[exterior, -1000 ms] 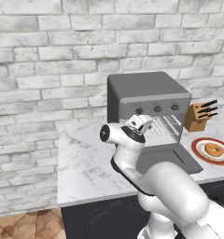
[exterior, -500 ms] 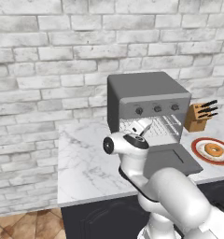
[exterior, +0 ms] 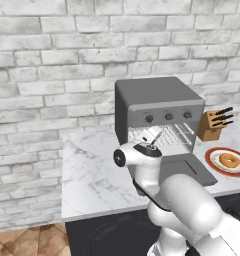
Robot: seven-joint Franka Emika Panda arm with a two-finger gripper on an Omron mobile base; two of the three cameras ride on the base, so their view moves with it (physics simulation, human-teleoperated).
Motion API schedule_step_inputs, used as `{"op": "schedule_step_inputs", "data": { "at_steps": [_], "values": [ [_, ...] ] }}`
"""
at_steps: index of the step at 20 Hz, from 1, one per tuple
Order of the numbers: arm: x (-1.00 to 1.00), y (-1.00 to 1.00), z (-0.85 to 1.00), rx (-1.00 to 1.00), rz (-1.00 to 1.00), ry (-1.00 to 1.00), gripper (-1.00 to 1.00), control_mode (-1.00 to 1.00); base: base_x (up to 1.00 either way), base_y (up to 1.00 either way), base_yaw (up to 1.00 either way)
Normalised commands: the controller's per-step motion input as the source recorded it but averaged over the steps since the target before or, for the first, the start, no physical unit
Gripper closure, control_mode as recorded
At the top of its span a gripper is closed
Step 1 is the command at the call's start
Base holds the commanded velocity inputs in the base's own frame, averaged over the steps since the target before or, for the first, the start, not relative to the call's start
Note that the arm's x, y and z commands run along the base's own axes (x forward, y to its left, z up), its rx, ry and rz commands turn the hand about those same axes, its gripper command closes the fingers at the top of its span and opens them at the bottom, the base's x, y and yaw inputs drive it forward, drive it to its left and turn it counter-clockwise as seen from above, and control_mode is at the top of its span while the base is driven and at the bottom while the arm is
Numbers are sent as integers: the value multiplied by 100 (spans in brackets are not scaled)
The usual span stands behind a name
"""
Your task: Pick up the bagel from the plate, place it on the toaster oven rack, close the door, and set the timer.
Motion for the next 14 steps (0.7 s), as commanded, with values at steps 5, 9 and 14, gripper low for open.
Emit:
{"op": "schedule_step_inputs", "data": {
  "at_steps": [5, 9, 14],
  "values": [
    [24, 0, -8, -4, 0, 0, -100, -100, 0, 0, 0],
    [25, 0, -10, -4, 1, 0, -100, -100, 0, 0, 0],
    [22, 0, -16, -4, 3, 0, -100, -100, 0, 0, 0]
  ]
}}
